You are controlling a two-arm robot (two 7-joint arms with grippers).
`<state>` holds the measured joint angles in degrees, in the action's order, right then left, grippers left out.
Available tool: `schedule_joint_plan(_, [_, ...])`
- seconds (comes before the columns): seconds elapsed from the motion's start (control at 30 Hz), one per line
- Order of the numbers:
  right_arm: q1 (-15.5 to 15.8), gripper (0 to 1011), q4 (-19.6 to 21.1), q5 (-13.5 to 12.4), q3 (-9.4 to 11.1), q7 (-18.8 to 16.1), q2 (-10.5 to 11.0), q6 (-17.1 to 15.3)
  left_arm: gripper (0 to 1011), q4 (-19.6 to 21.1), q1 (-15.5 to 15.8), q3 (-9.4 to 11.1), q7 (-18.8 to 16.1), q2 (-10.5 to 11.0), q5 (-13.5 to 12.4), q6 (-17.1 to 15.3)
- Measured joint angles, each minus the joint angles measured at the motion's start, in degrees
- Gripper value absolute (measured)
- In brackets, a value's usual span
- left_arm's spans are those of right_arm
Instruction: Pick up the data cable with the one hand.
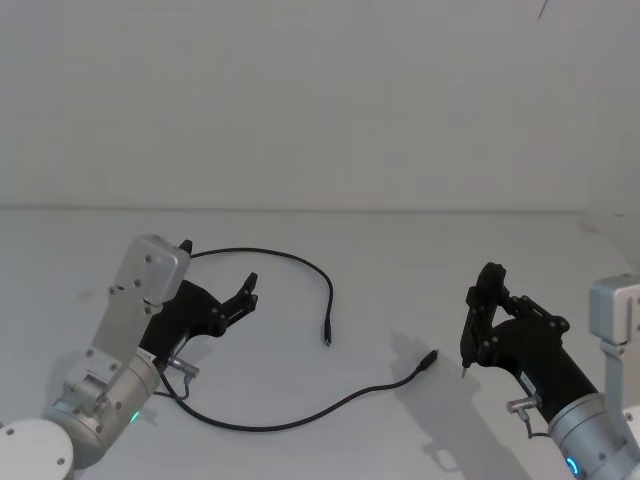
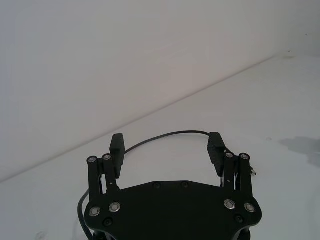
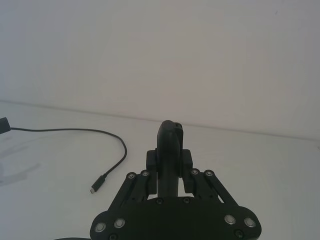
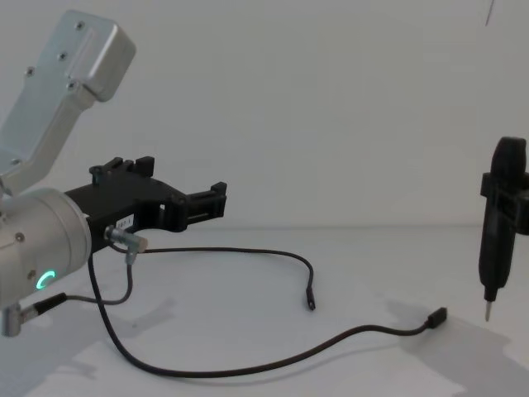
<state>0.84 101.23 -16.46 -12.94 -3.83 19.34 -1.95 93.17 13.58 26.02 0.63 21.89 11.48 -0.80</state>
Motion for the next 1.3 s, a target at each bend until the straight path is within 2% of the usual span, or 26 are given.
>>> schedule_joint_plan(0.33, [0.0, 279, 0.0, 0.0, 0.0, 0.0, 0.0, 0.0, 1001, 0.0, 0.1, 0.0, 0.2, 0.0, 0.0, -0.1])
schedule_joint_plan(0.57, [0.0, 279, 0.0, 0.0, 0.0, 0.0, 0.0, 0.0, 1002, 0.0, 0.9, 0.3, 2.6, 0.6, 0.4, -0.8])
schedule_joint_plan(0.9, [0.0, 279, 0.0, 0.0, 0.0, 0.0, 0.0, 0.0, 1001, 1.0, 2.5, 0.6, 9.2, 2.3, 3.2, -3.4])
schedule_joint_plan(1.1, [0.0, 279, 0.0, 0.0, 0.0, 0.0, 0.0, 0.0, 1002, 1.8, 4.2, 0.8, 15.0, 3.5, 6.2, -7.1])
schedule_joint_plan(1.2, [0.0, 279, 0.0, 0.0, 0.0, 0.0, 0.0, 0.0, 1002, 2.0, 4.9, 1.0, 16.8, 3.9, 7.2, -8.6])
schedule_joint_plan(1.3, [0.0, 279, 0.0, 0.0, 0.0, 0.0, 0.0, 0.0, 1002, 2.2, 6.3, 1.5, 19.8, 4.3, 8.9, -11.3])
